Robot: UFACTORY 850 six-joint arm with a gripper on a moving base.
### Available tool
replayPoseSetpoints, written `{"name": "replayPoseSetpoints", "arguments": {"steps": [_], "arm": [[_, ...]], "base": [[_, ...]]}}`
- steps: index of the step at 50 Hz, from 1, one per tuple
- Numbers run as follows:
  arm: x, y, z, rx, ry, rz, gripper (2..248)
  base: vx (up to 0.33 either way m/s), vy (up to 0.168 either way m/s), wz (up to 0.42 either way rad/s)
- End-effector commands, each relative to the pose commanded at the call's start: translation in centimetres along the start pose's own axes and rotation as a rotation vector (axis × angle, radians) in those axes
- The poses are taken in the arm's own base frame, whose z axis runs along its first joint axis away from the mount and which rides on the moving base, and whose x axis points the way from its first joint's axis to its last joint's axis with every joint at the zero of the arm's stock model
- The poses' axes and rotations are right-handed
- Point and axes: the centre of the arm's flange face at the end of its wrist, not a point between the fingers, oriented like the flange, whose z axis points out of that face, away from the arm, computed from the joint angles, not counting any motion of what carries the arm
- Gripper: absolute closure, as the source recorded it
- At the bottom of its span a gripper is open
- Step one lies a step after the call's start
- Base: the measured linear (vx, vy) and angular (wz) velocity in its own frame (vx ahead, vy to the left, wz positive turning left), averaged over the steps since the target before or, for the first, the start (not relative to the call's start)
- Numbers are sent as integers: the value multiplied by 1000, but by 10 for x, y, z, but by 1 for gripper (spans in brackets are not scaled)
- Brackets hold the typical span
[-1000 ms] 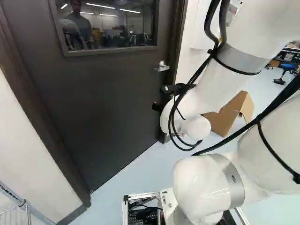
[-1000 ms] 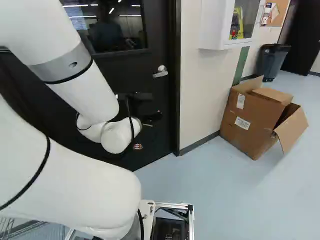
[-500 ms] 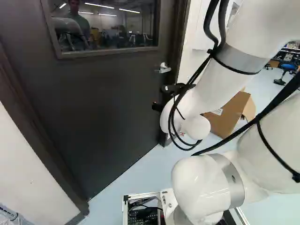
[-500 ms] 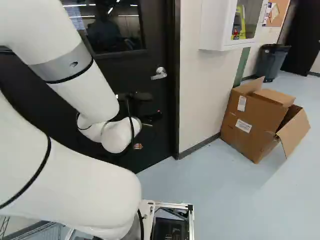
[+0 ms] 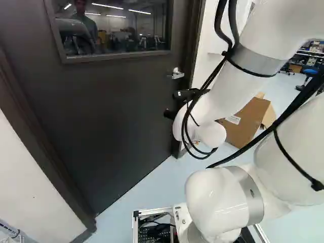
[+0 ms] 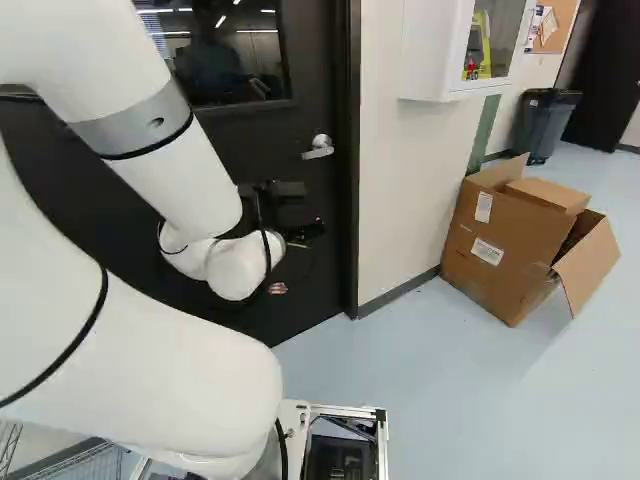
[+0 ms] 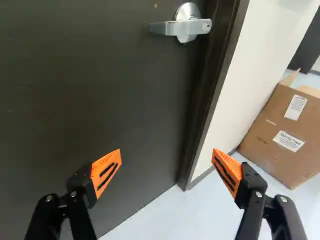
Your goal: Open the door and move inside
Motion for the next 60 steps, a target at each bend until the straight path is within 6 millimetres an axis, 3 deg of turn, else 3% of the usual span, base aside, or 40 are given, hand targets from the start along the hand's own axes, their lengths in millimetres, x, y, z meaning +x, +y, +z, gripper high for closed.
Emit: {"name": "replayPoseSetpoints", "arguments": {"steps": [60], "arm": [[84,31,28,81,267,-171,3]], "base": [[0,0,0]]}}
